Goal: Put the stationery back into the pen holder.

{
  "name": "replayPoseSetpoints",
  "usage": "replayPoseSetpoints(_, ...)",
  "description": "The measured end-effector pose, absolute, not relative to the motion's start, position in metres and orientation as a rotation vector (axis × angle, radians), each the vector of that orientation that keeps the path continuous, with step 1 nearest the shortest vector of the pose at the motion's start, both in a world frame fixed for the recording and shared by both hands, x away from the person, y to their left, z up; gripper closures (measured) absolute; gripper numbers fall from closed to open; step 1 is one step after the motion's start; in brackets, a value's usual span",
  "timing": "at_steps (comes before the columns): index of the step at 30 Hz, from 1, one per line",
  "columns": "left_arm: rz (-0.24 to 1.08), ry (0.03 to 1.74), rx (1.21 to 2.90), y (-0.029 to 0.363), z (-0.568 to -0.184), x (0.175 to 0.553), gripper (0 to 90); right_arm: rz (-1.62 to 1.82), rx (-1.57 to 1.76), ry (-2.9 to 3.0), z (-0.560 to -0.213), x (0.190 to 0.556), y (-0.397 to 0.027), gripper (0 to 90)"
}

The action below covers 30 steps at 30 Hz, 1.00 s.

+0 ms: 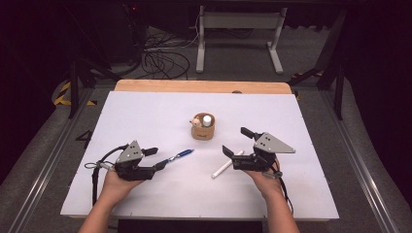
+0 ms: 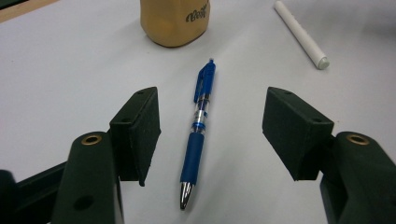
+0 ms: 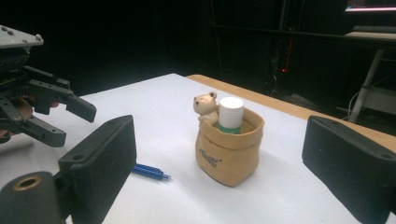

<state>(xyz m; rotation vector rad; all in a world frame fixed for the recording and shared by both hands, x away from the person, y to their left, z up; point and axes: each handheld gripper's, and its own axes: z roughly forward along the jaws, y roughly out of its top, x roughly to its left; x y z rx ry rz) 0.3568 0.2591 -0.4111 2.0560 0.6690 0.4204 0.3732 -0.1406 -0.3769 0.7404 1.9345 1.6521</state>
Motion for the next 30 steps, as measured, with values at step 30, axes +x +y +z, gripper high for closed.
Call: replayPoseSetpoints(30,0.413,0.673,2.221,0.253,-0.435,0.375,60.1,1.656,0.722,1.927,-0.368,0.357,-0.179,9.4)
